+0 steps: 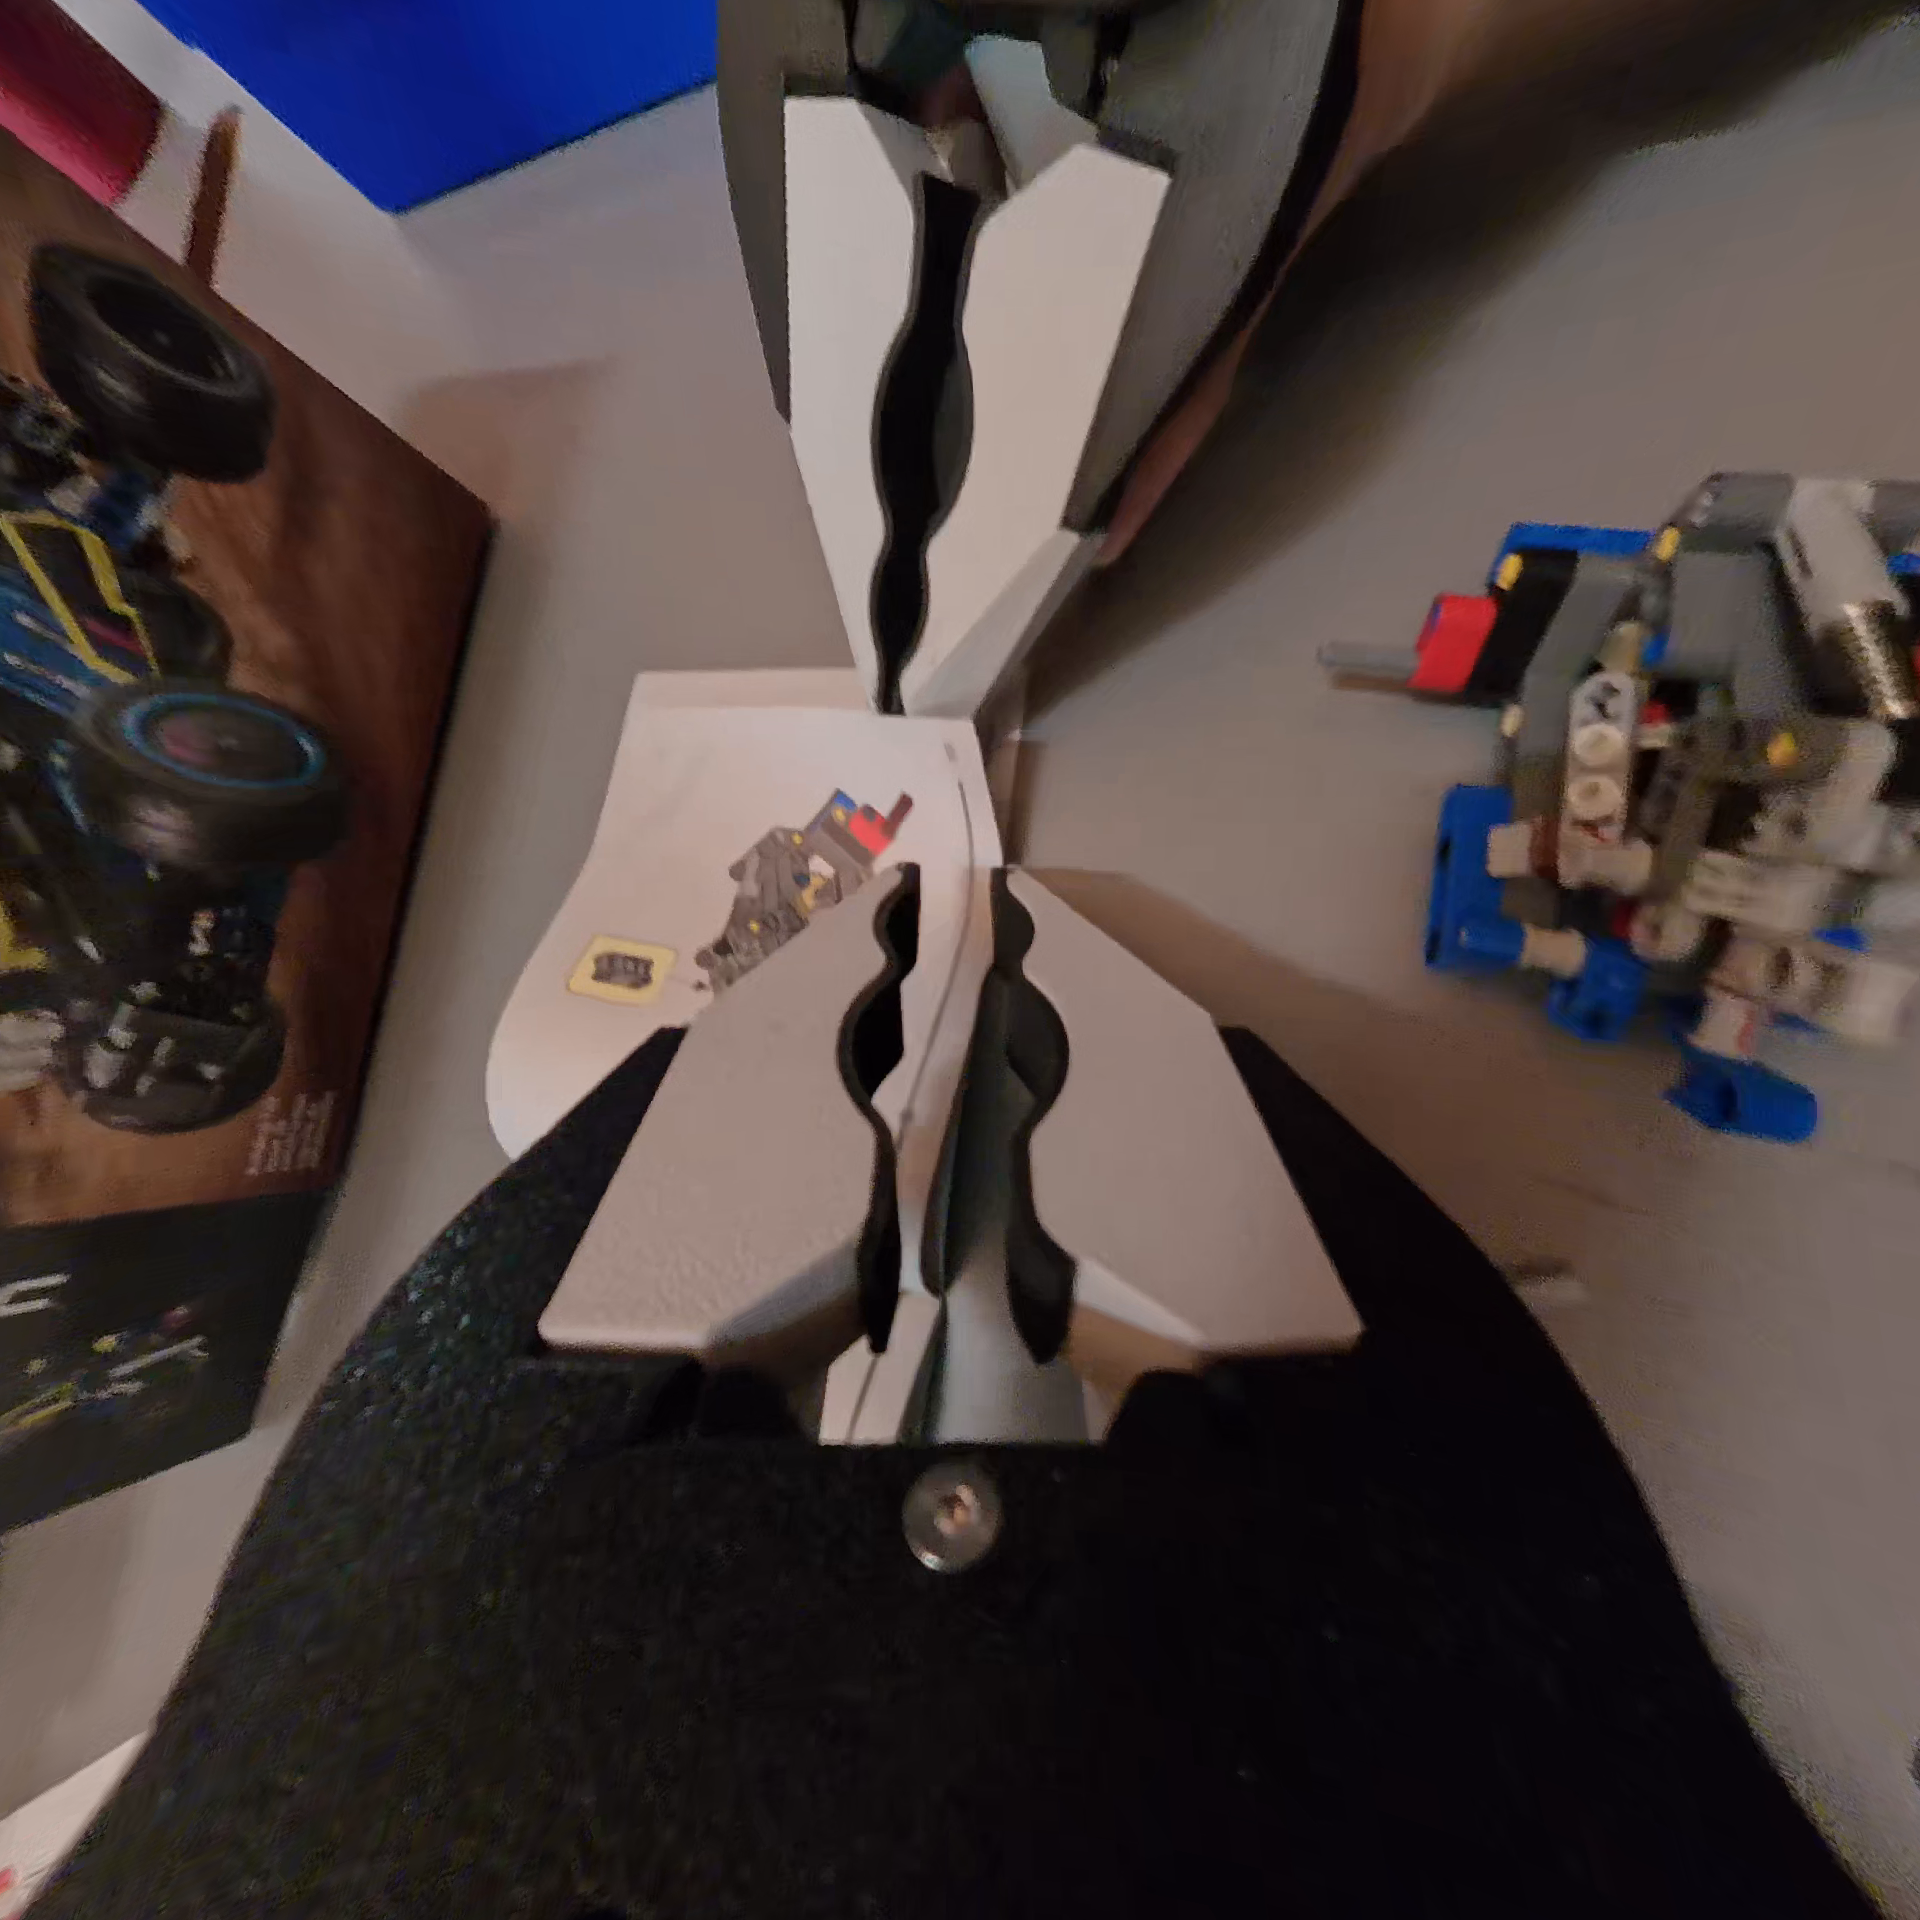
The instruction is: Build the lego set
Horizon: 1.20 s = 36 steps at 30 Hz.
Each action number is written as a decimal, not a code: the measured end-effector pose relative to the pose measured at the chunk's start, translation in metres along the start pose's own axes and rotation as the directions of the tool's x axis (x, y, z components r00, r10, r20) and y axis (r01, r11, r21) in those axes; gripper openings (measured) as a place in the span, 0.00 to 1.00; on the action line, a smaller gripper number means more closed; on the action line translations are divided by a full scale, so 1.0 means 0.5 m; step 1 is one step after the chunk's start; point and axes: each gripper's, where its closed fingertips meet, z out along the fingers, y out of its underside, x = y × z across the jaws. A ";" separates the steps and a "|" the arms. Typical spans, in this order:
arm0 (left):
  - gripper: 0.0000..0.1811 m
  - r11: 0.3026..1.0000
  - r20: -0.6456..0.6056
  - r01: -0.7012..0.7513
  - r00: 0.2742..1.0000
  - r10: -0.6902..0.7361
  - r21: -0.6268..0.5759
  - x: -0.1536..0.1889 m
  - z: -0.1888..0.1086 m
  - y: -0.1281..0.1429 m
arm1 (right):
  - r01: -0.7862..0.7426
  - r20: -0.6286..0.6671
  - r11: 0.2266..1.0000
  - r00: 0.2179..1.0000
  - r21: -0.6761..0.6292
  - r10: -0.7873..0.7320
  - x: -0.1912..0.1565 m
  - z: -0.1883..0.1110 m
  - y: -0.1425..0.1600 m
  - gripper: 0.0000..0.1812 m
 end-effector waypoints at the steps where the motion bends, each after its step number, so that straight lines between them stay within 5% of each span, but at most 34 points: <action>1: 0.06 1.000 0.015 -0.012 1.000 0.012 0.001 -0.001 0.006 -0.007 | 0.003 -0.002 1.000 1.000 0.000 -0.003 0.000 0.000 0.000 0.00; 36: 0.00 0.997 0.007 0.059 0.998 -0.059 0.049 0.001 0.021 -0.040 | 0.030 -0.015 1.000 0.999 0.000 -0.030 0.000 0.000 0.000 0.00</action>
